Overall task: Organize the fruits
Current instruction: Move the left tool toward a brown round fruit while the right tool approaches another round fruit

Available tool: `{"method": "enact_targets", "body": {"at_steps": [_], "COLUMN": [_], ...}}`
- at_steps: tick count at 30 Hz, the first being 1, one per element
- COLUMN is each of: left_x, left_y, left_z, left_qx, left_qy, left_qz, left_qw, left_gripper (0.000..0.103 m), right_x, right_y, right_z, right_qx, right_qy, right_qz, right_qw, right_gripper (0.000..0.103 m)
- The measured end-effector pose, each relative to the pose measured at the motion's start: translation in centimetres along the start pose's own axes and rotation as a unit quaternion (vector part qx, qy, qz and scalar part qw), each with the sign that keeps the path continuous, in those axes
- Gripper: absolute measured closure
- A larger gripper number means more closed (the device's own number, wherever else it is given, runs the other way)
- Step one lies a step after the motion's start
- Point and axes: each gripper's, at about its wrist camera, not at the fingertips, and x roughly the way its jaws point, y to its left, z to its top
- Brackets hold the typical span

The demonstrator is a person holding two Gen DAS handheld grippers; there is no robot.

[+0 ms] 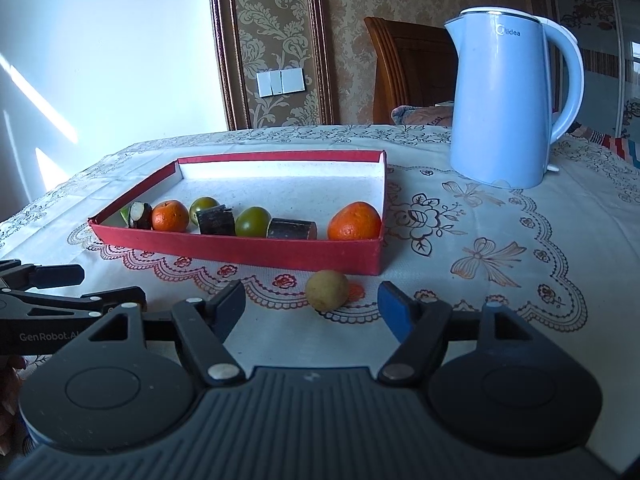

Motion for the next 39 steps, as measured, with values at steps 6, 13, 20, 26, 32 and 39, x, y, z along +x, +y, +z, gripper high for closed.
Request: {"method": "enact_targets", "body": {"at_steps": [6, 13, 20, 26, 32, 39], "left_x": [1.1, 2.0, 3.1, 3.6, 3.9, 4.0], "left_y": [-1.2, -1.5, -1.3, -1.2, -1.1, -1.4], "left_z": [0.4, 1.0, 1.6, 1.7, 1.9, 1.8], "left_qx": [0.003, -0.001, -0.020, -0.025, -0.029, -0.027], "left_qy": [0.024, 0.034, 0.050, 0.048, 0.049, 0.049], "left_qz": [-0.003, 0.011, 0.024, 0.032, 0.028, 0.028], "left_qw": [0.9997, 0.9994, 0.9983, 0.9980, 0.9980, 0.9981], "left_gripper": [0.017, 0.017, 0.017, 0.017, 0.015, 0.014], "right_x": [0.4, 1.5, 3.4, 3.7, 3.7, 3.8], "right_y": [0.0, 0.3, -0.1, -0.1, -0.2, -0.1], "right_z": [0.2, 0.5, 0.9, 0.7, 0.7, 0.8], "right_qx": [-0.002, -0.008, 0.009, 0.013, 0.015, 0.014], "right_qy": [0.006, 0.023, 0.053, 0.058, 0.057, 0.058], "right_qz": [-0.002, -0.002, 0.001, -0.006, -0.013, -0.019], "right_qw": [1.000, 1.000, 0.999, 0.998, 0.998, 0.998], "right_gripper": [0.032, 0.032, 0.045, 0.051, 0.054, 0.056]}}
